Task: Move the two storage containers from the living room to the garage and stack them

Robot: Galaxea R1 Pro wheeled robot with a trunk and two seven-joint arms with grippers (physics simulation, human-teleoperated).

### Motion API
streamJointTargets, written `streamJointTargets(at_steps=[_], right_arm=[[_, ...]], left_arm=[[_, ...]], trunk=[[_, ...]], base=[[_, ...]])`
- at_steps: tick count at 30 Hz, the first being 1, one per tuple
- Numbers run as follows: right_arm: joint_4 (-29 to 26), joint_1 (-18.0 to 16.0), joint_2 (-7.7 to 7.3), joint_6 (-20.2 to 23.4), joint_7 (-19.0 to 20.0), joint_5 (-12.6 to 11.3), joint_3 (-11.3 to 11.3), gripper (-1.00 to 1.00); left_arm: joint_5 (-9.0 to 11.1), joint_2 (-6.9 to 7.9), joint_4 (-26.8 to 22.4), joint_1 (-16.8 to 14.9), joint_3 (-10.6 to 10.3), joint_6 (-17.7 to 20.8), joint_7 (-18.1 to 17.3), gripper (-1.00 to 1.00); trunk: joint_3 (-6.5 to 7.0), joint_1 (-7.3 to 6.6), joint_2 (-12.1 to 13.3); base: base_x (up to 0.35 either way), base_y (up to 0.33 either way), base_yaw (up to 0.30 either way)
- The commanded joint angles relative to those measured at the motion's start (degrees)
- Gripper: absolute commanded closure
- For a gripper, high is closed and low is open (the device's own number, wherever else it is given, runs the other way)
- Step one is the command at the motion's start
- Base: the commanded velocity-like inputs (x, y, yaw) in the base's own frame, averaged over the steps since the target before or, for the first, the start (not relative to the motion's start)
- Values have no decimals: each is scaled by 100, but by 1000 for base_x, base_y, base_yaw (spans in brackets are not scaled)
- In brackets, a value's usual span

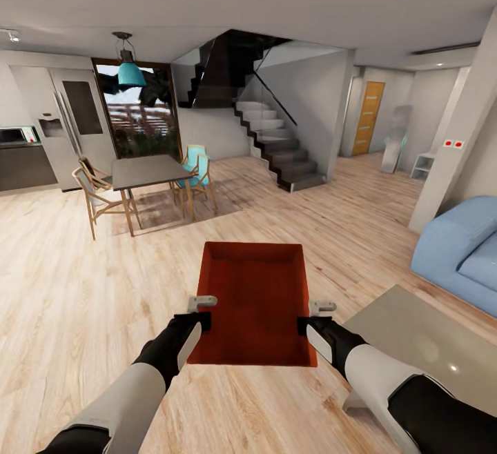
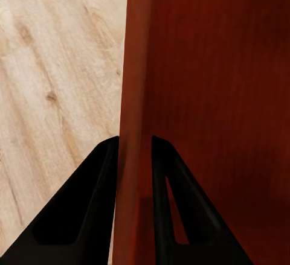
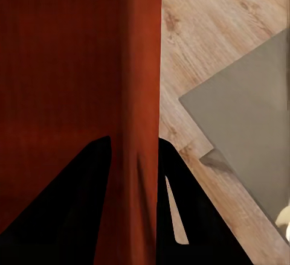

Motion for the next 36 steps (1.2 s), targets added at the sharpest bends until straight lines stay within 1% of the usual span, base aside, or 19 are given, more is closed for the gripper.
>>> streamJointTargets(at_steps=[1, 4, 6, 9, 36], right_arm=[[-32, -11, -33, 28, -18, 72, -41, 100], [-32, -10, -35, 28, -18, 72, -41, 100], [-32, -11, -35, 28, -18, 72, -41, 100], [-32, -11, -32, 28, -18, 72, -41, 100], [-32, -10, -31, 28, -18, 72, -41, 100]], left_arm=[[104, 9, 12, -1, -49, 441, 57, 100], [103, 7, 12, -1, -47, 427, 53, 100], [103, 6, 12, -1, -40, 316, 87, 100], [103, 7, 12, -1, -38, 292, 104, 100], [104, 7, 3, -1, -38, 280, 35, 100]], trunk=[[-13, 4, -14], [-13, 4, -14], [-13, 4, -14], [-13, 4, -14], [-13, 4, -14]], base=[[0, 0, 0], [0, 0, 0], [0, 0, 0], [0, 0, 0], [0, 0, 0]])
